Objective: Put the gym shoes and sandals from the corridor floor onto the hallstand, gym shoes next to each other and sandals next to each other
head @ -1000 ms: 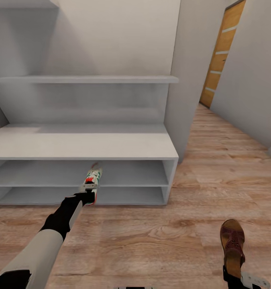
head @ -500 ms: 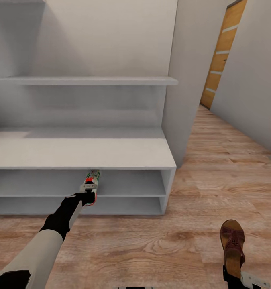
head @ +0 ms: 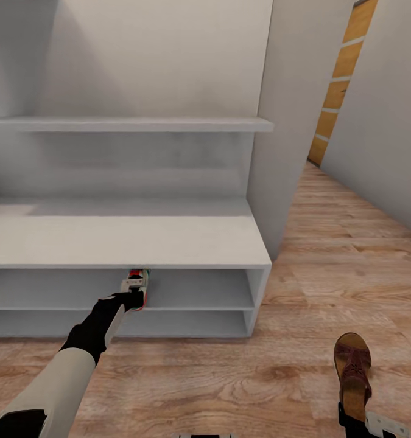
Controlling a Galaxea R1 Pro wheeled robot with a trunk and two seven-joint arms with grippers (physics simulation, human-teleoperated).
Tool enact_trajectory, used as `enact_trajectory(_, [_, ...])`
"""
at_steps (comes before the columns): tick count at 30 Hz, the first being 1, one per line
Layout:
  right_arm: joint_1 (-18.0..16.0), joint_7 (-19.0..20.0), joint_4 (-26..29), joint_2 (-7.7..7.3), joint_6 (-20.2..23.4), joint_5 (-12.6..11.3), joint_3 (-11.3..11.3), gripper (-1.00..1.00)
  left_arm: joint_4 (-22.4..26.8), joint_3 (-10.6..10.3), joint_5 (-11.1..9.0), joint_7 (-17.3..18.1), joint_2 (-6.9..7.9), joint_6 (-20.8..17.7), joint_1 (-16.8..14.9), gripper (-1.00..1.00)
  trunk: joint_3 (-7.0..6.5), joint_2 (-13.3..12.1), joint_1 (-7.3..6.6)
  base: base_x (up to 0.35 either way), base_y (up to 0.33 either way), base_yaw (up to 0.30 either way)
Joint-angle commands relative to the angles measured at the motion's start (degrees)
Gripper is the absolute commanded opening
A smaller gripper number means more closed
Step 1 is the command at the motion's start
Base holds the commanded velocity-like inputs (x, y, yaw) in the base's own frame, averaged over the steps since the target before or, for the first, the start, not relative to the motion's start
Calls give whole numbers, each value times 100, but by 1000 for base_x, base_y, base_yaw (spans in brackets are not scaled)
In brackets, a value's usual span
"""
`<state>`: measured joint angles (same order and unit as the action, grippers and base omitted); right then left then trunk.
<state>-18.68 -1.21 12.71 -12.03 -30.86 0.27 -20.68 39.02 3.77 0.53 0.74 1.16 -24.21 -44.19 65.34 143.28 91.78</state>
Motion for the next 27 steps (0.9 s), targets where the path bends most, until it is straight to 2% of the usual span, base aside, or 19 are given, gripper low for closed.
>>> enact_trajectory(1, [-4, -4, -6, -1, -17, -10, 2, -100, 9, 9, 8, 3, -2, -31, -2, -100, 5, 2, -1, 43, 0, 0])
enact_trajectory(10, [-4, -5, -6, -1, -17, -10, 2, -100, 9, 18, 8, 5, -2, -31, 2, -100, 5, 2, -1, 128, 0, 0])
enact_trajectory(27, [-4, -2, -6, -1, -17, -10, 2, -100, 2, 18, 8, 2, 4, -22, 6, -100, 5, 2, -1, 28, 0, 0])
